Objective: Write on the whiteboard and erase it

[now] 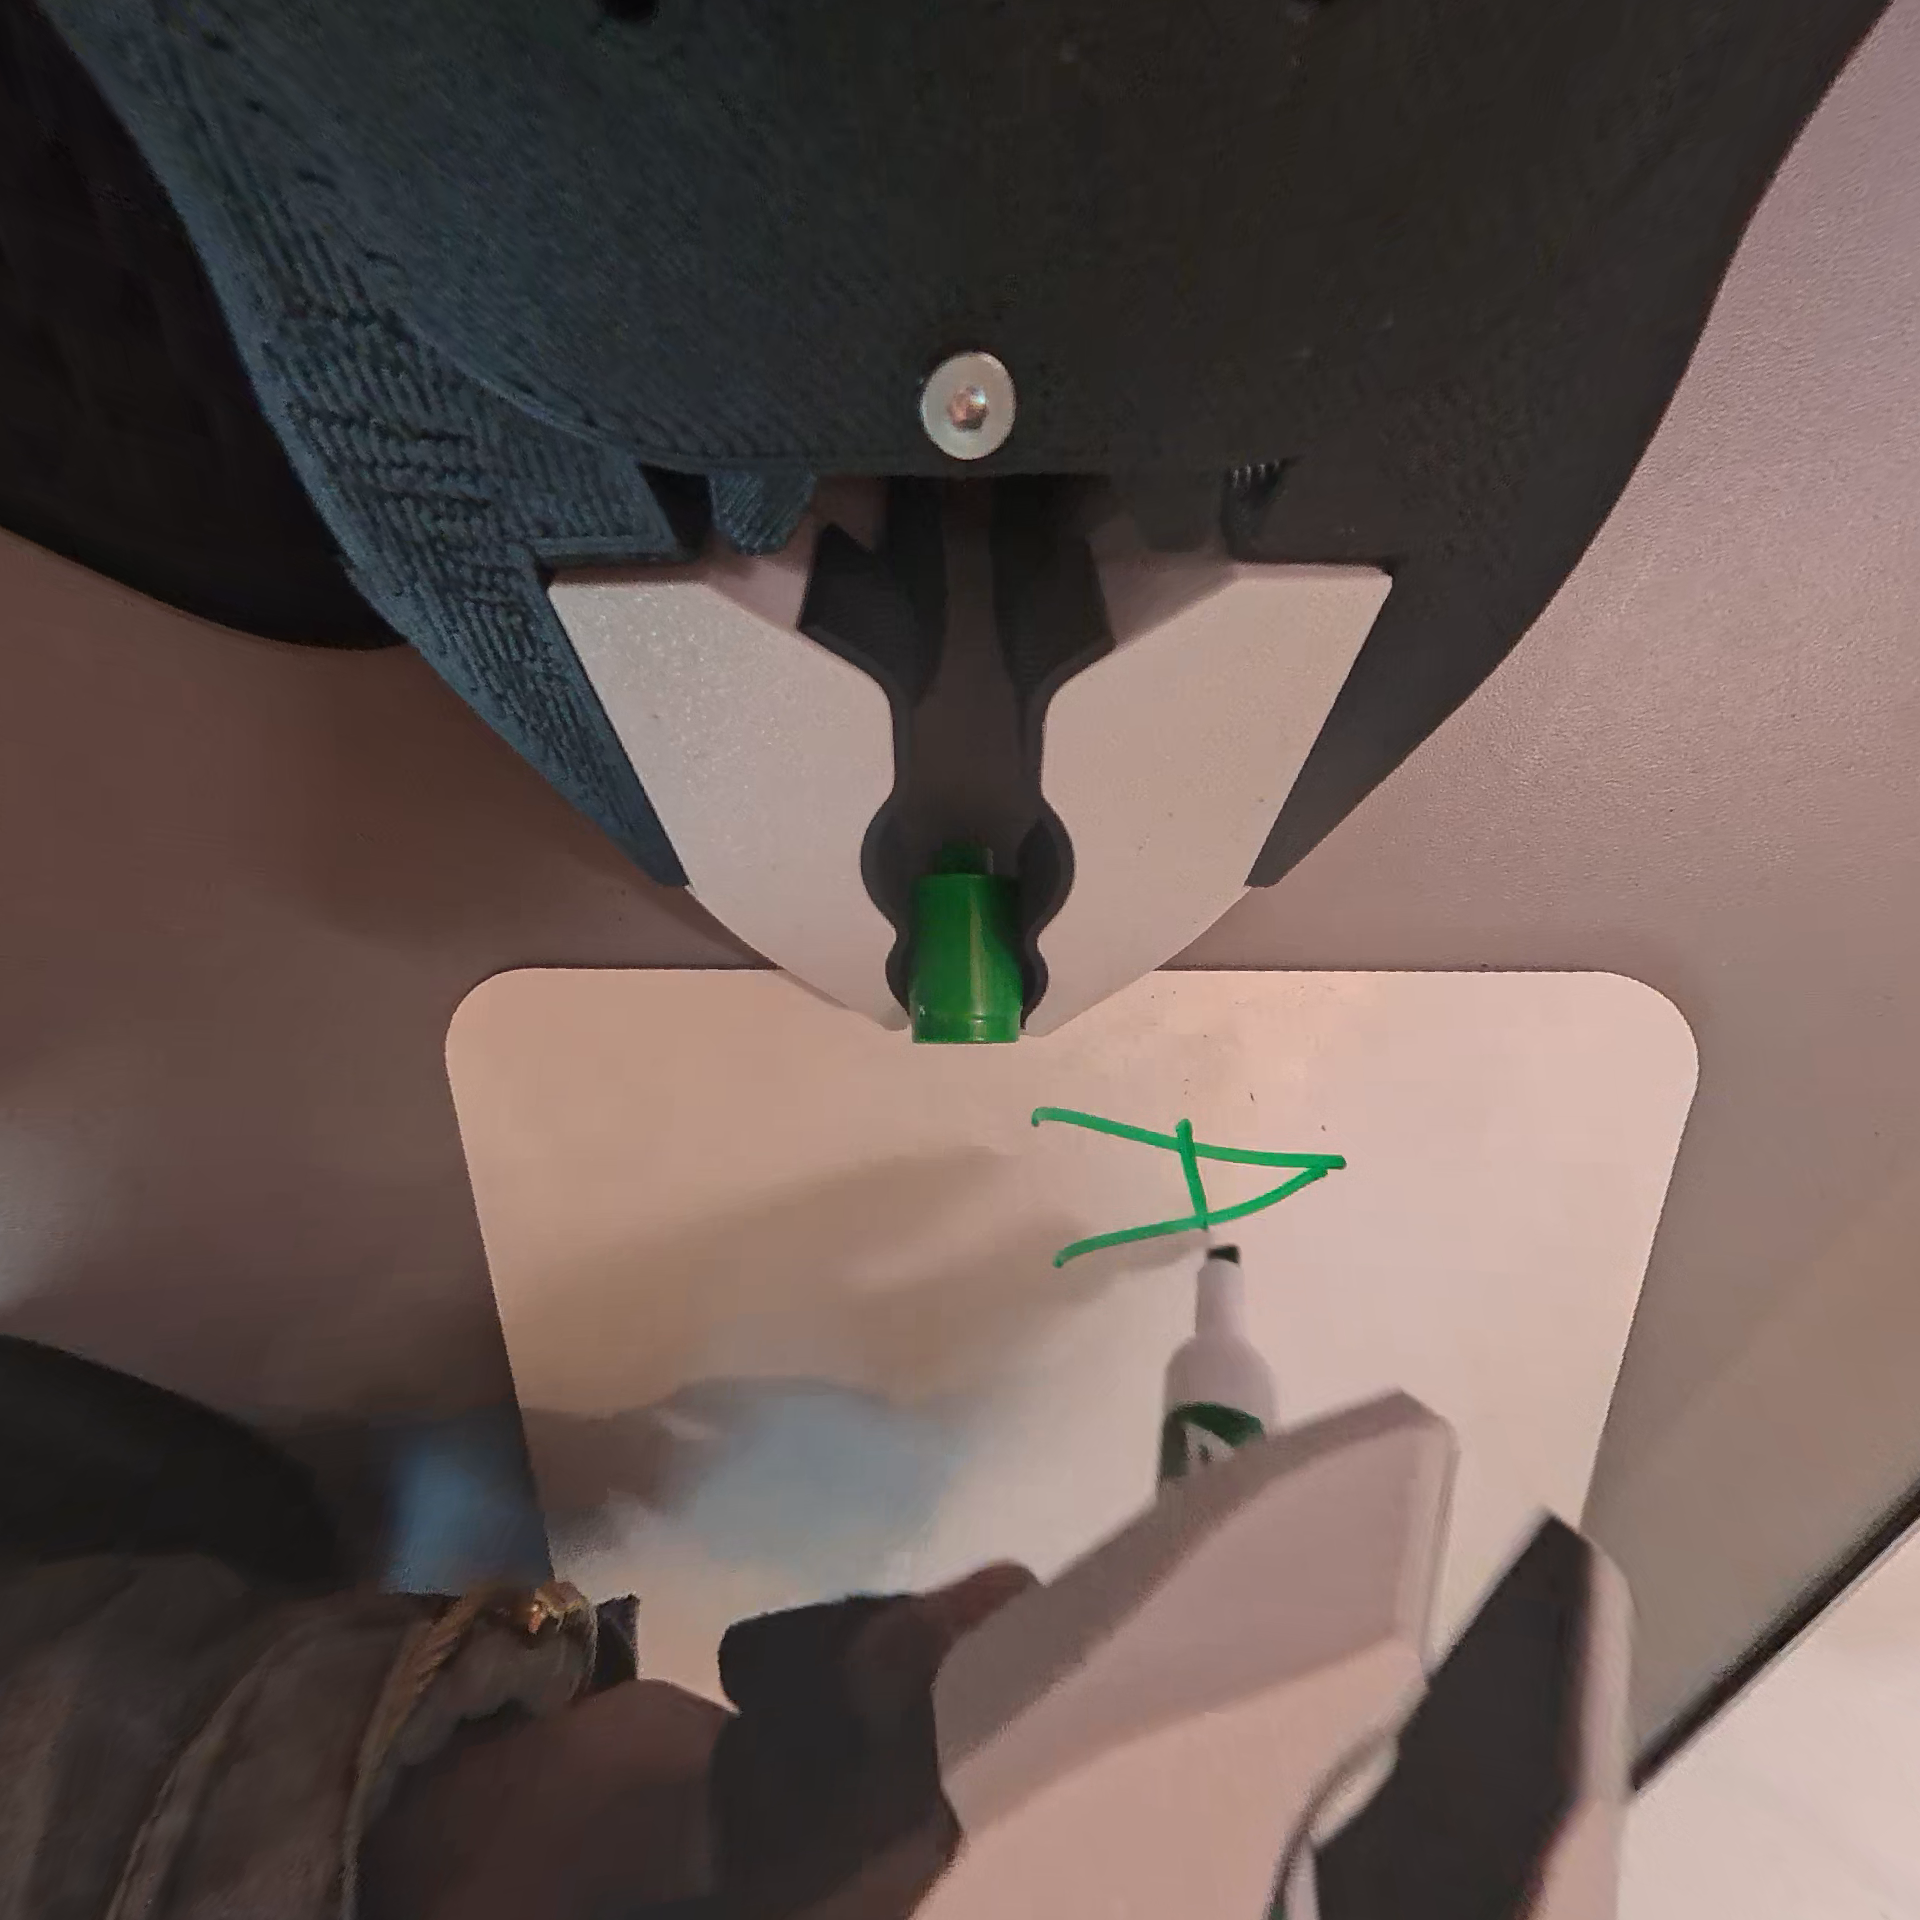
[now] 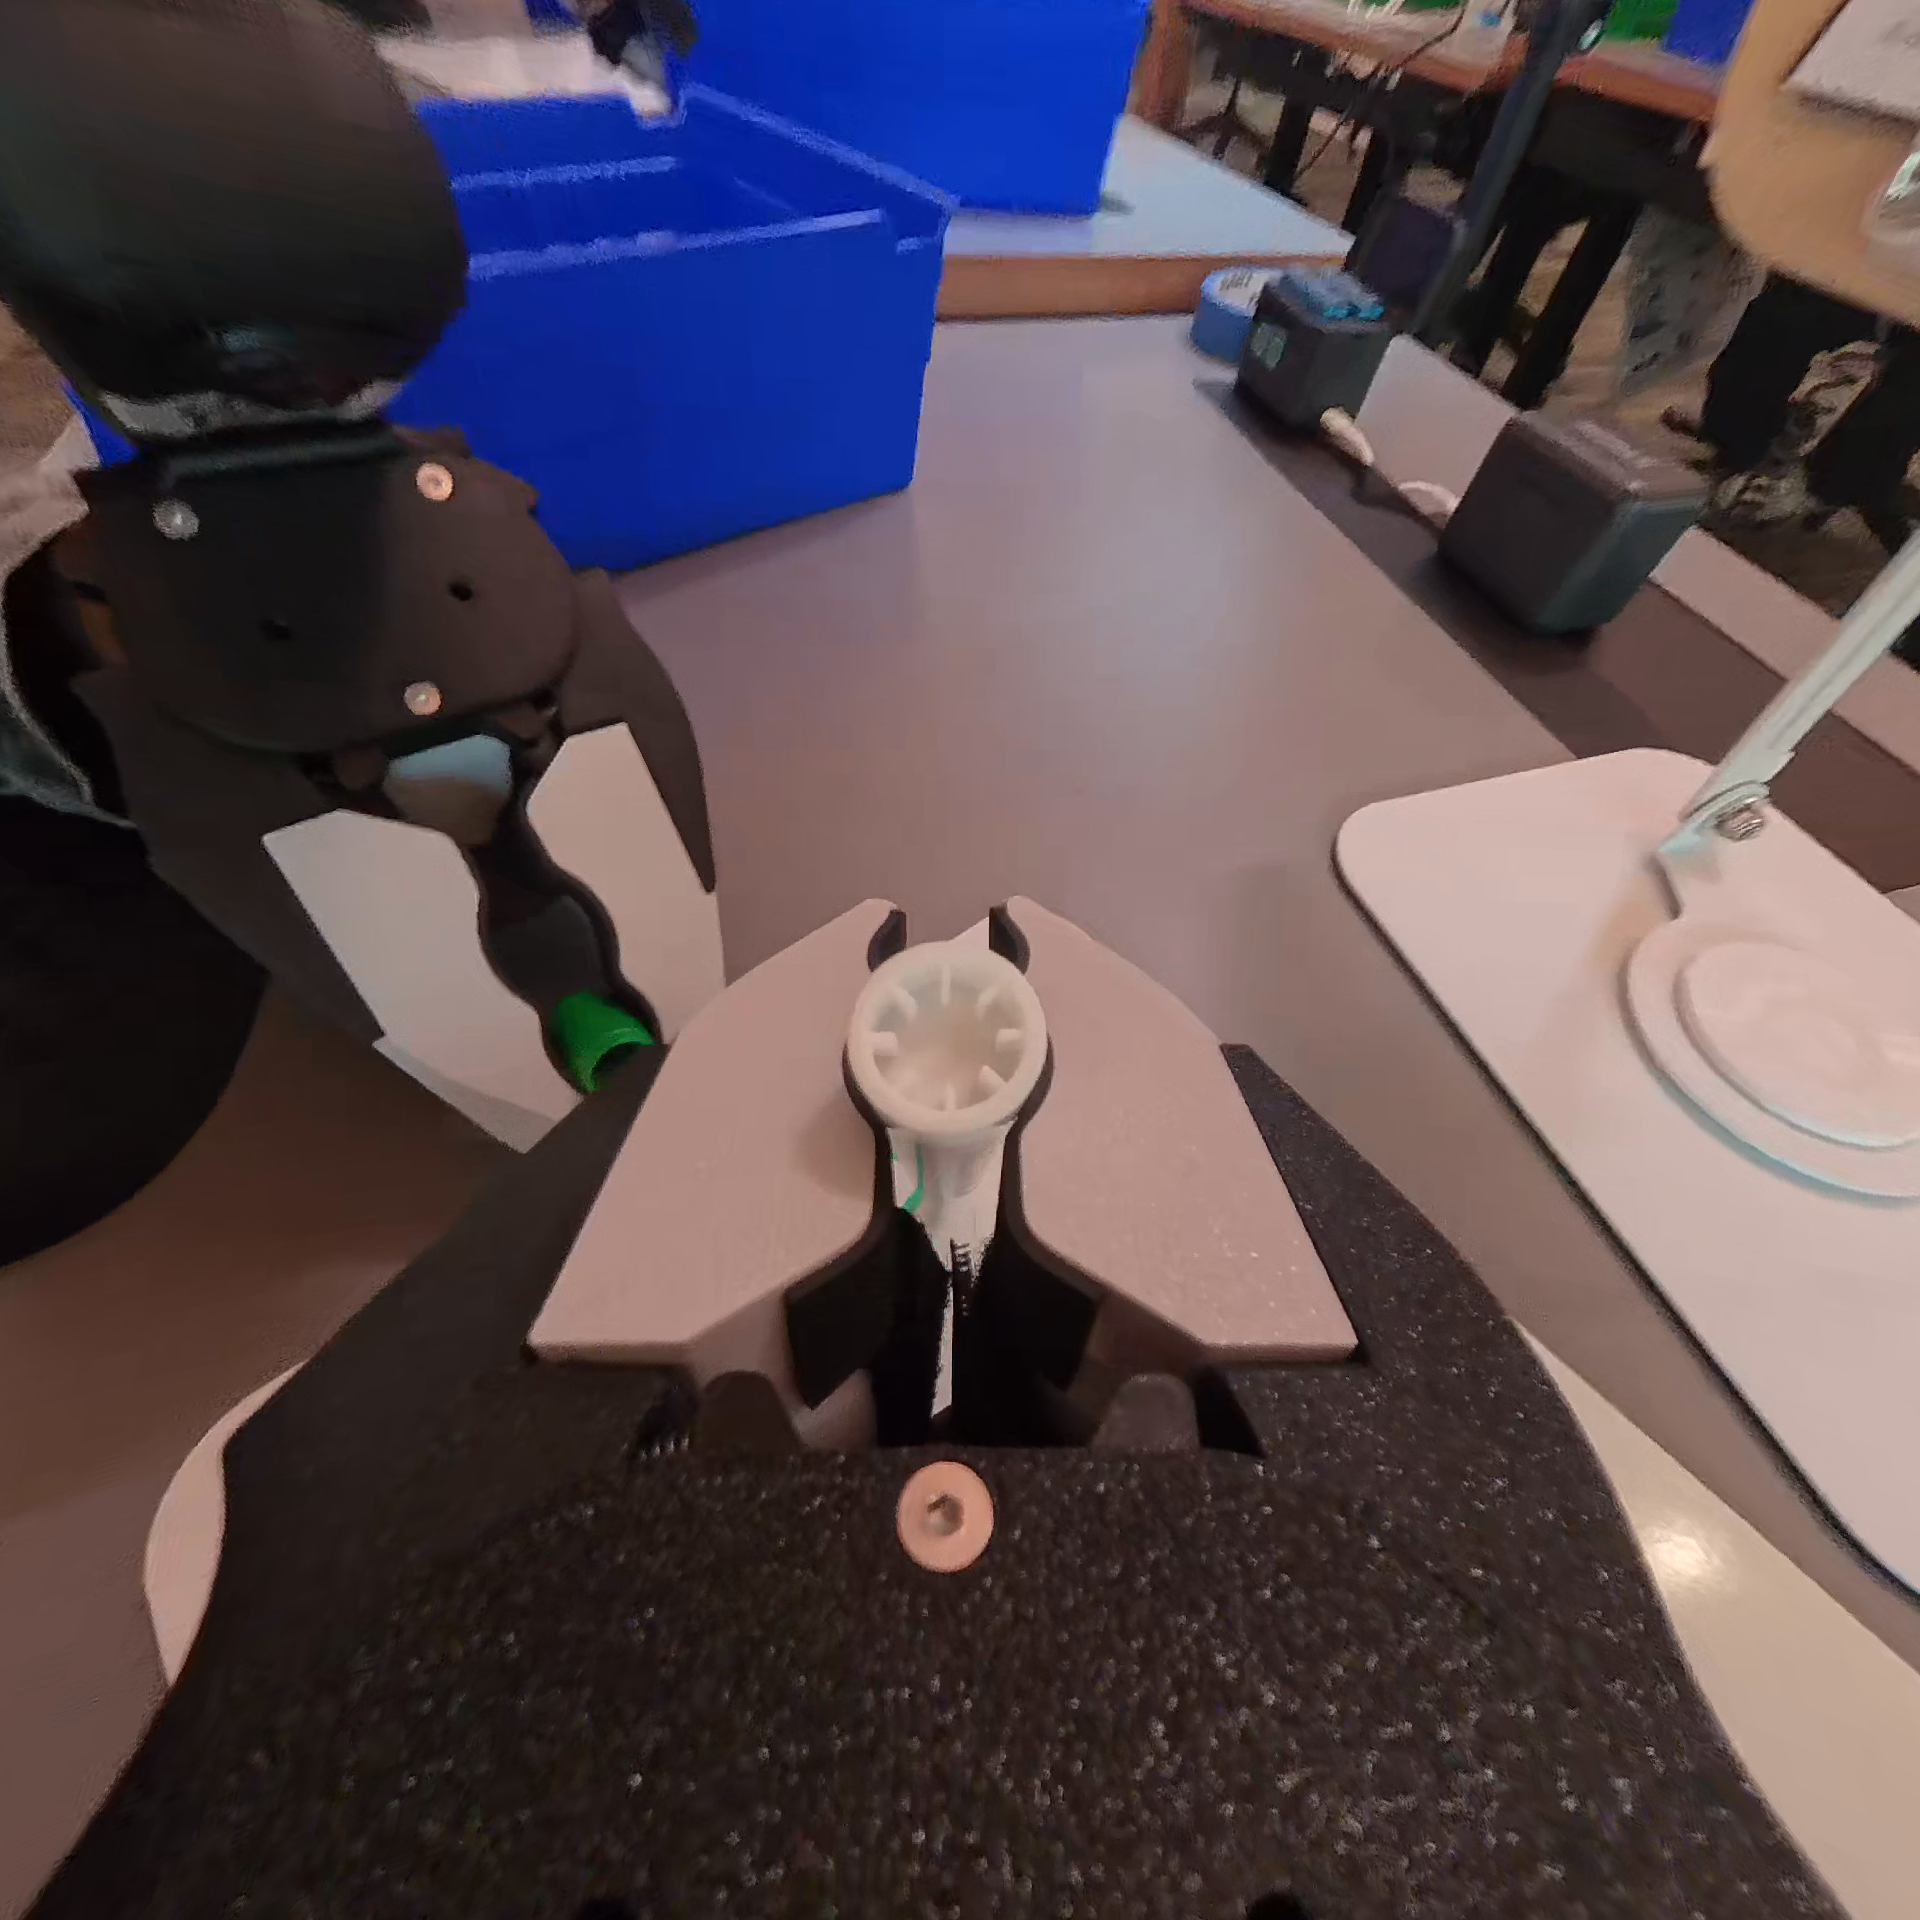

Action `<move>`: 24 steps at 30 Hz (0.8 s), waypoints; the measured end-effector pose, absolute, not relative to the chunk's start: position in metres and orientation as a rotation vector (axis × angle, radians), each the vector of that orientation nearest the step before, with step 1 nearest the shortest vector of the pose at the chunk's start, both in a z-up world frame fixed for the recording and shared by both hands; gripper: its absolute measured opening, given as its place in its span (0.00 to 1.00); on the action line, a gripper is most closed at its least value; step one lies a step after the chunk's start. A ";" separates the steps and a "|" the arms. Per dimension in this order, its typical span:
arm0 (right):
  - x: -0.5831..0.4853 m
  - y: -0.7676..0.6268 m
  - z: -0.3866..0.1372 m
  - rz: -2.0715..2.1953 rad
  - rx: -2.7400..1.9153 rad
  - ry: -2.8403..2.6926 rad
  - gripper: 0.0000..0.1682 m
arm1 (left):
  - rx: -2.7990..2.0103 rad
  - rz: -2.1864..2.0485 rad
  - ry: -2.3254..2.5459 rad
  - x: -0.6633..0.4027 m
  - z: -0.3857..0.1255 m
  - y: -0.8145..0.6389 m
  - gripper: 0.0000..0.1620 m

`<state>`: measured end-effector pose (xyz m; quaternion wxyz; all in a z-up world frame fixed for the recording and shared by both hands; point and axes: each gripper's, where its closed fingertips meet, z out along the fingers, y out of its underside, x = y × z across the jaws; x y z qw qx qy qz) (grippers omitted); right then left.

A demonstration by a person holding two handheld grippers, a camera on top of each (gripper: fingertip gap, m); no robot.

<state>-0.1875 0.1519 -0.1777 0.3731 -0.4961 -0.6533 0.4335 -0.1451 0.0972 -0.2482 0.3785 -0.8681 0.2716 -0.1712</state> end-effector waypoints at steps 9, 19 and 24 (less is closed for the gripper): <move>-0.181 0.166 -0.185 1.047 -1.322 -1.660 0.10 | -2.219 -0.440 0.693 -0.145 -0.248 0.097 0.10; -0.182 0.163 -0.185 1.043 -1.303 -1.655 0.10 | -2.218 -0.437 0.696 -0.145 -0.248 0.097 0.10; -0.184 0.184 -0.185 0.976 -1.322 -1.620 0.09 | -2.217 -0.436 0.699 -0.145 -0.248 0.097 0.10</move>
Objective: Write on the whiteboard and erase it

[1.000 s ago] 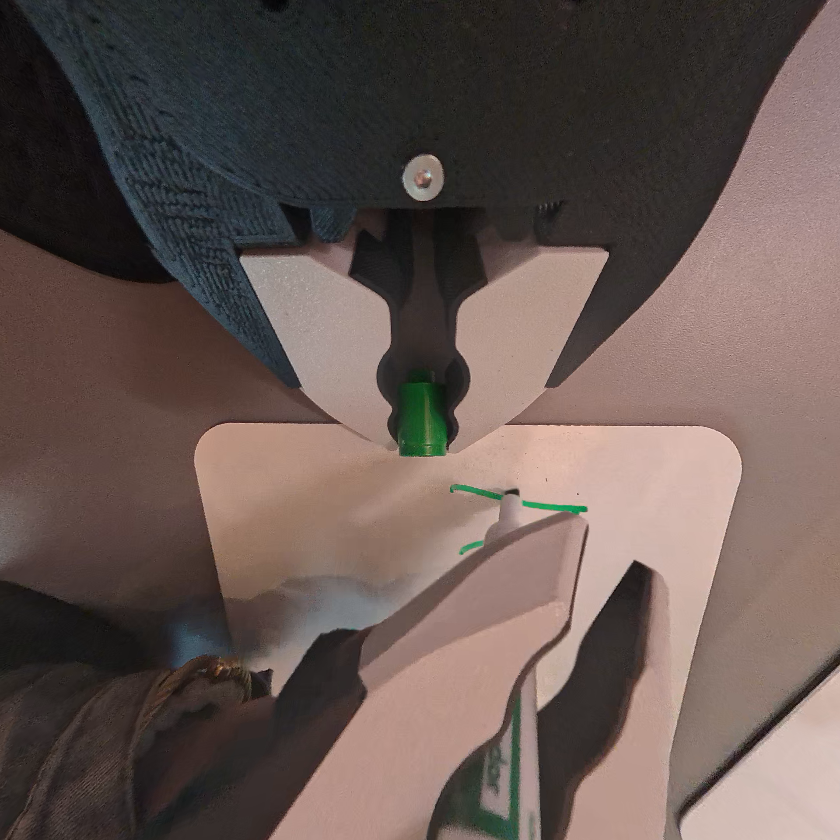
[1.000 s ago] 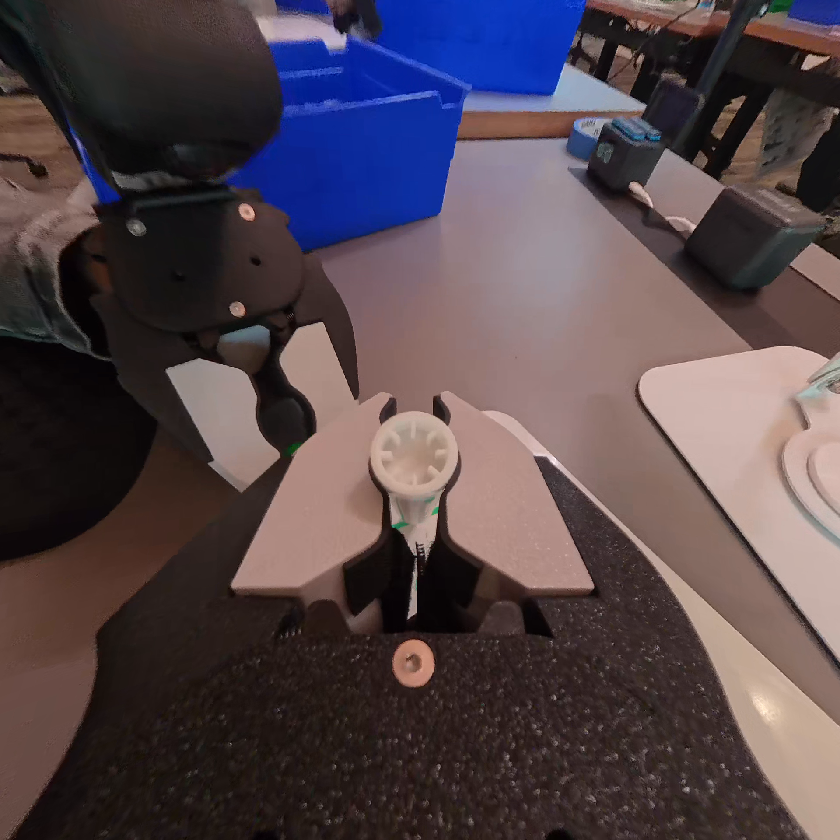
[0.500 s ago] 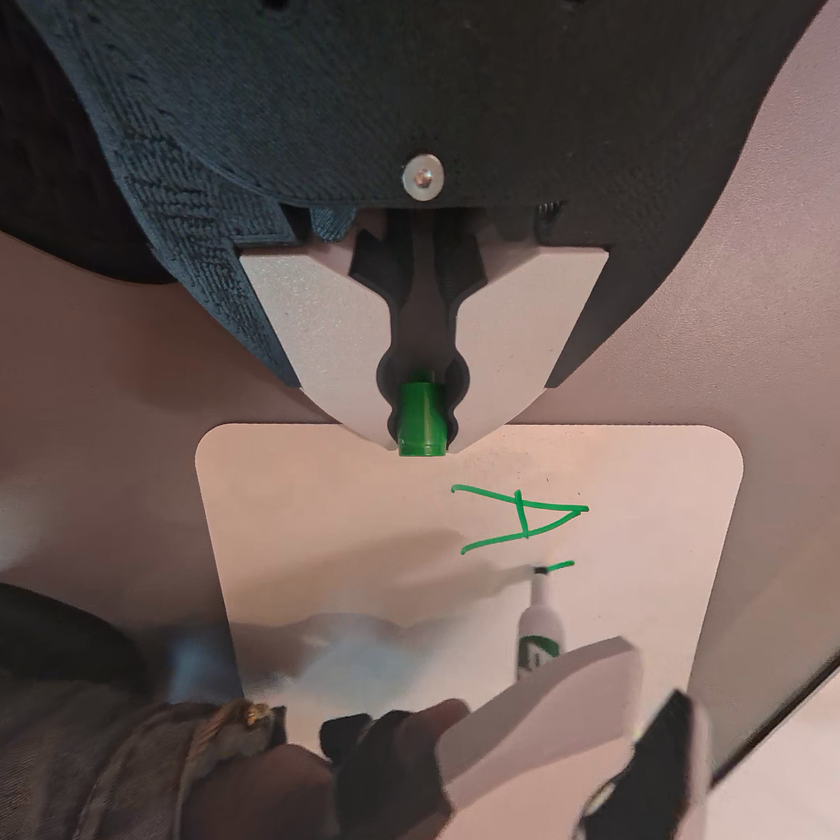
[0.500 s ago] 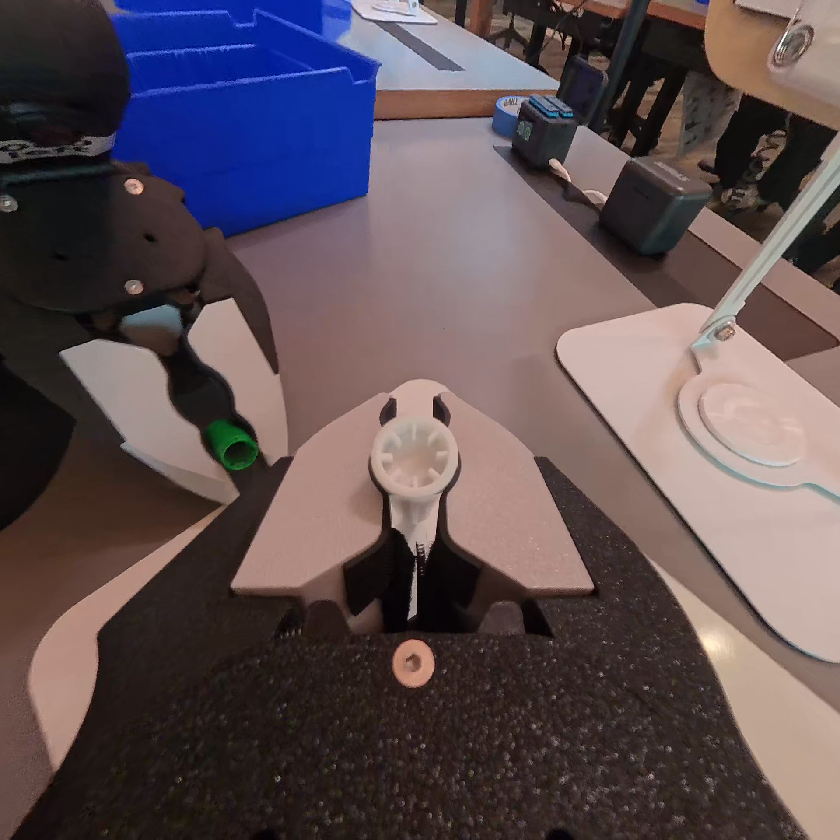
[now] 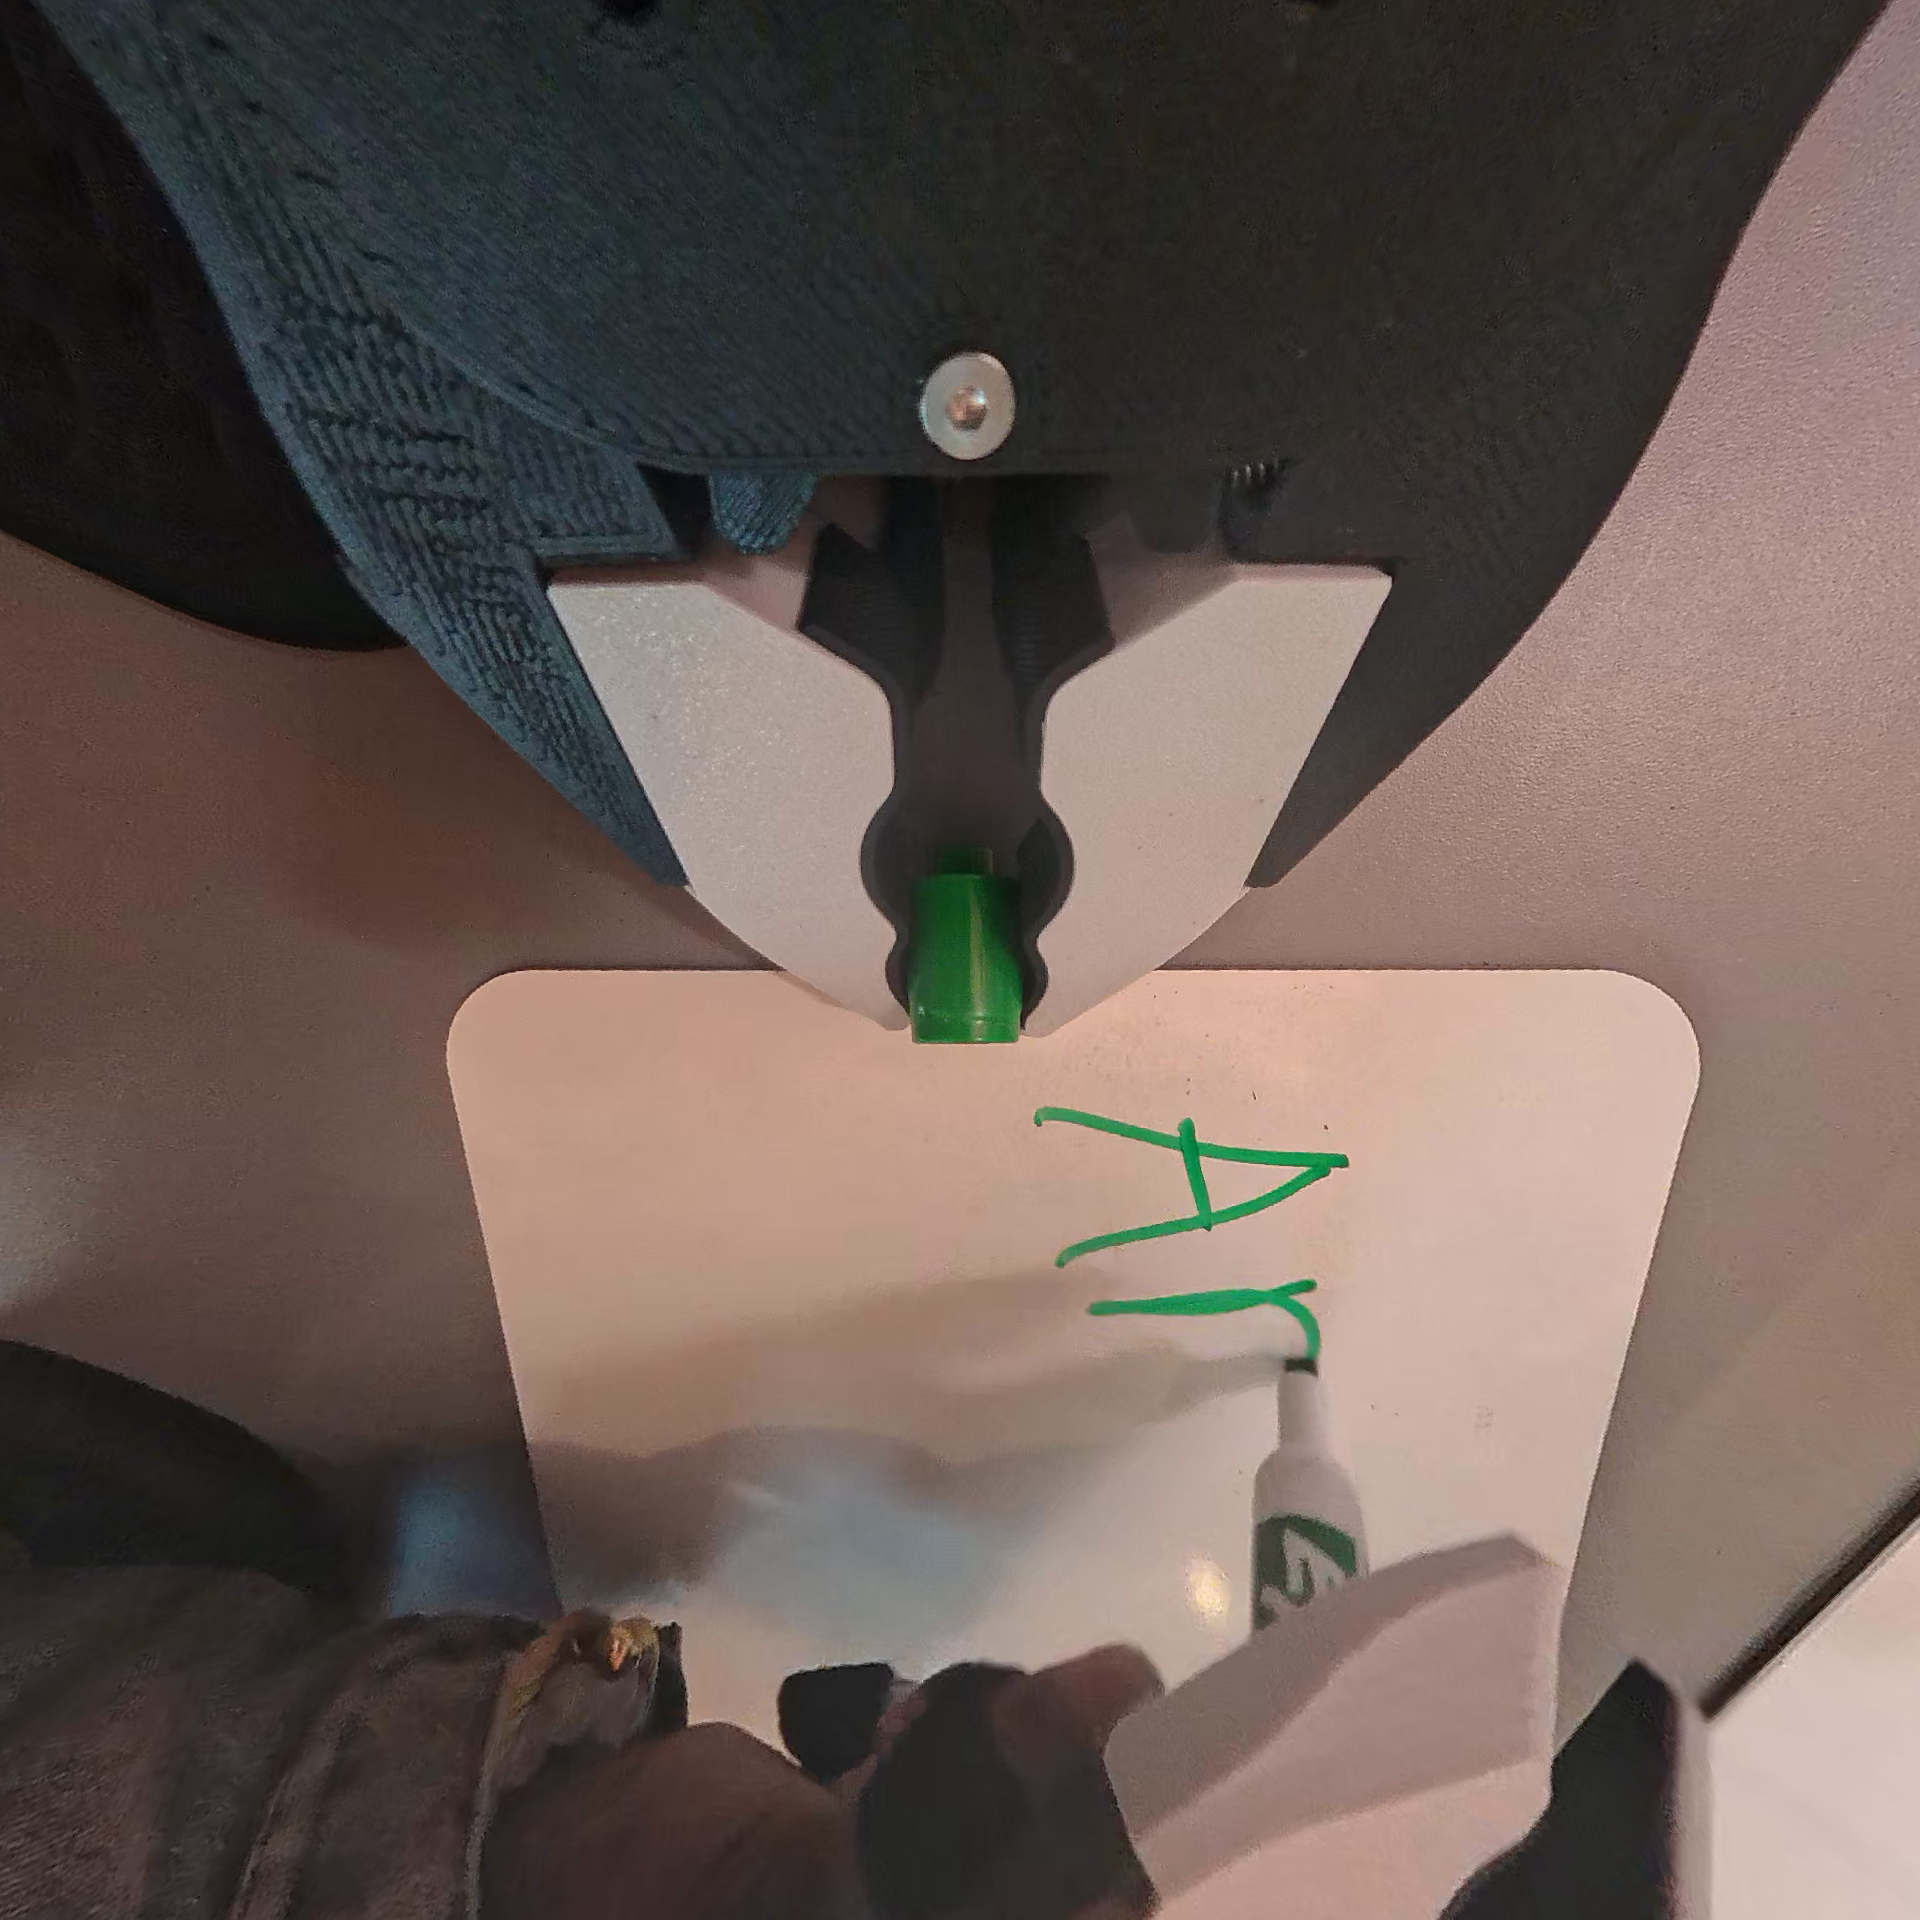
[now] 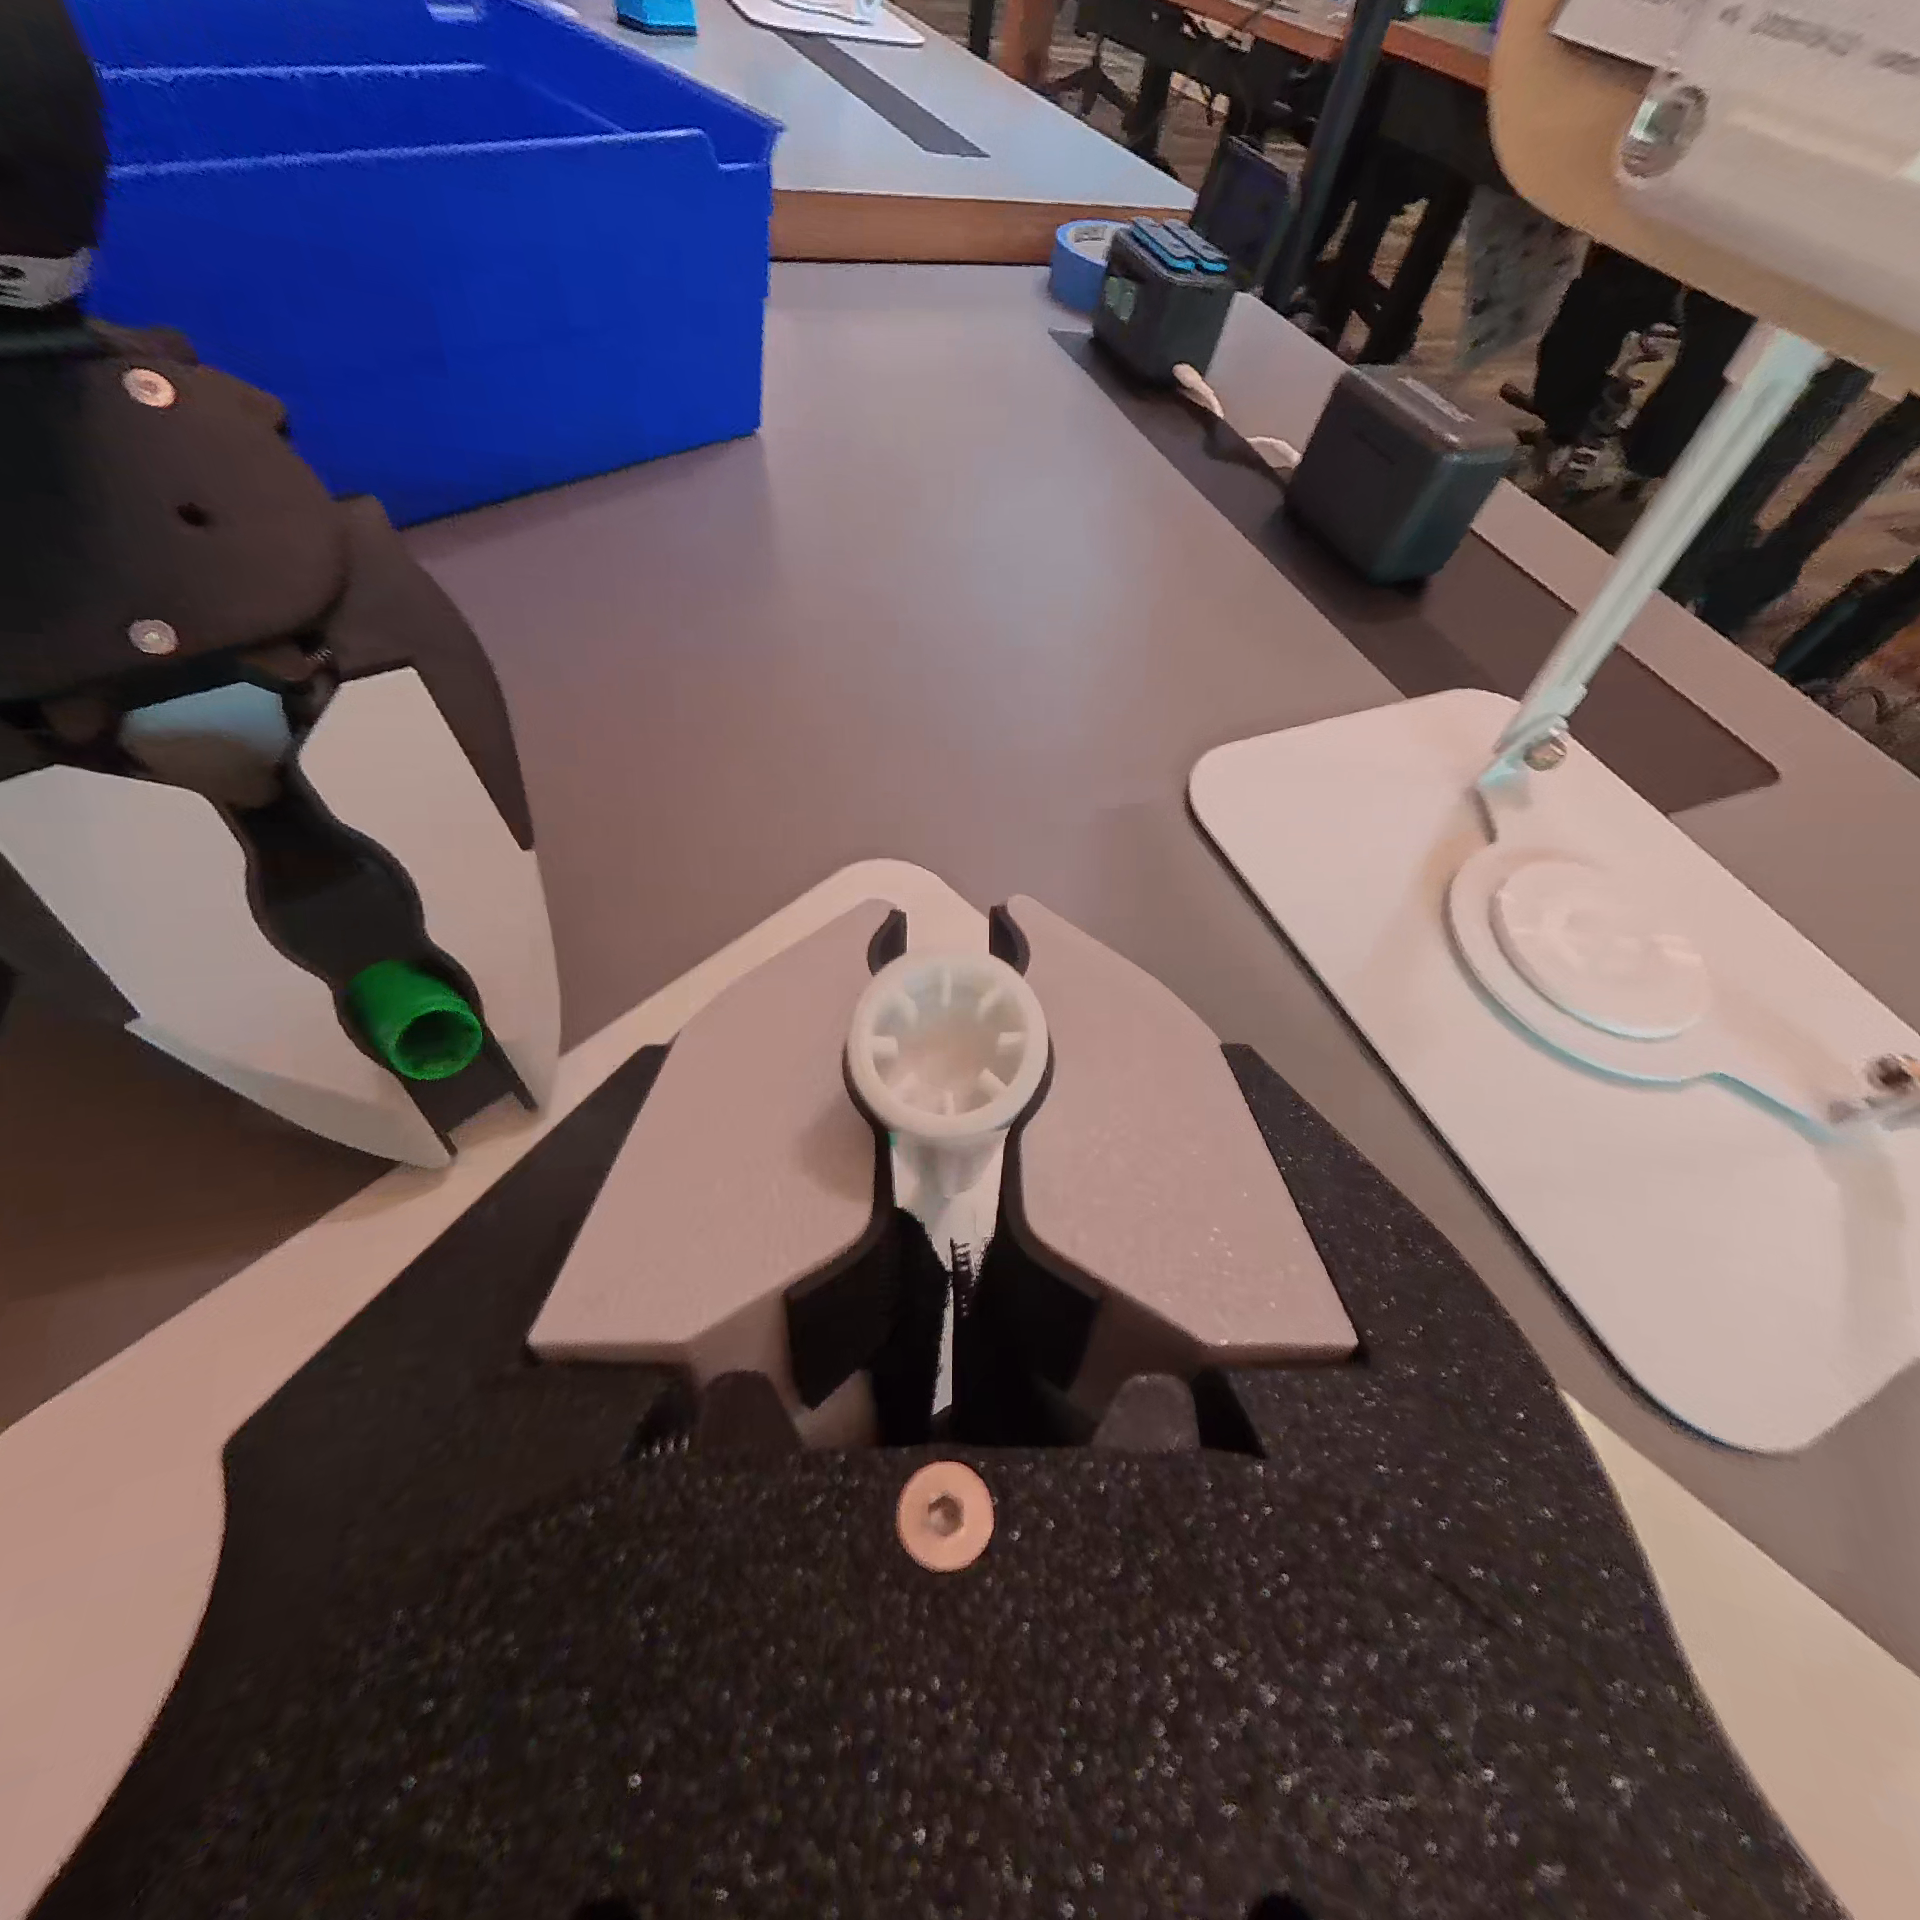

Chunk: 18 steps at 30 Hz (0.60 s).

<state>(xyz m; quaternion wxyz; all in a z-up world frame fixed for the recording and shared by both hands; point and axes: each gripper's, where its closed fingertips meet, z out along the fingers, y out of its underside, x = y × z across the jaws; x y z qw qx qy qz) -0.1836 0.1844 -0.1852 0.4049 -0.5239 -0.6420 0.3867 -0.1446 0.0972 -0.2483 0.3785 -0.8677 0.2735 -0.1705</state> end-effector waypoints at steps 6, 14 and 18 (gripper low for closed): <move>-0.174 0.165 -0.185 0.998 -1.317 -1.644 0.10 | -2.217 -0.439 0.700 -0.144 -0.248 0.097 0.10; -0.146 0.169 -0.187 0.954 -1.375 -1.658 0.09 | -2.218 -0.440 0.699 -0.144 -0.248 0.097 0.10; -0.165 0.149 -0.184 1.000 -1.304 -1.658 0.09 | -2.217 -0.437 0.700 -0.144 -0.248 0.097 0.10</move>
